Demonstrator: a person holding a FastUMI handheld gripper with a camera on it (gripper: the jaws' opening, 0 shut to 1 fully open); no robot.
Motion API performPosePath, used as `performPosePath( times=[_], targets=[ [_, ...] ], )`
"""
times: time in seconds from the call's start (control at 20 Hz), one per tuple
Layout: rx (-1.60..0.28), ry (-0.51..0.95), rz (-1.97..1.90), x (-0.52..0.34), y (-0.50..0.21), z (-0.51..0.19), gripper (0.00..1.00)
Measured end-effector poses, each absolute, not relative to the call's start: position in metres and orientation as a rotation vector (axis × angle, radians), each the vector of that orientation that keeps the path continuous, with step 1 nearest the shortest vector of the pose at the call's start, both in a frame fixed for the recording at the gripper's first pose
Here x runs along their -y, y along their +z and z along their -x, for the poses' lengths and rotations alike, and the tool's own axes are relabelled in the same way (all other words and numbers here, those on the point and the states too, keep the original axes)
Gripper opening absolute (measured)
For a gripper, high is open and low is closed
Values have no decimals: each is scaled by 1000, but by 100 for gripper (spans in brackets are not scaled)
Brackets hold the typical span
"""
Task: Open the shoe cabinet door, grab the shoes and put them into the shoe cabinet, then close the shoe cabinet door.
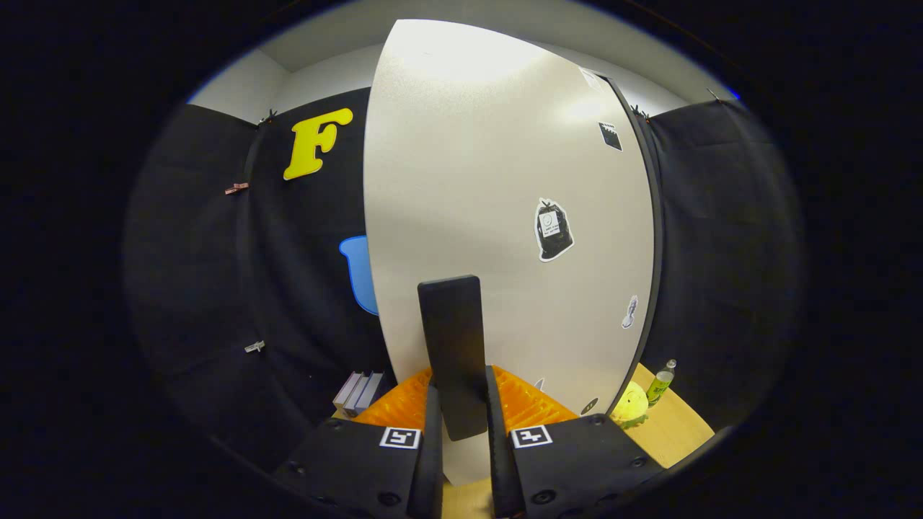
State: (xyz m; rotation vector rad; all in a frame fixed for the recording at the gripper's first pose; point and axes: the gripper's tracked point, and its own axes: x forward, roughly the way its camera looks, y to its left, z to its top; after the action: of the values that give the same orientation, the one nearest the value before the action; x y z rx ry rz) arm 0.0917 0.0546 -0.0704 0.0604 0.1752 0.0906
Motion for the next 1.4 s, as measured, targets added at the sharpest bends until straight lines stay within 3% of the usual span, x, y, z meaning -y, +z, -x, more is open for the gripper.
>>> performPosePath(
  times=[0.8,1.4],
  targets=[
    [-182,187,-63,17,-65,-30,30],
    [-177,107,-58,79,-66,-8,30]
  ],
)
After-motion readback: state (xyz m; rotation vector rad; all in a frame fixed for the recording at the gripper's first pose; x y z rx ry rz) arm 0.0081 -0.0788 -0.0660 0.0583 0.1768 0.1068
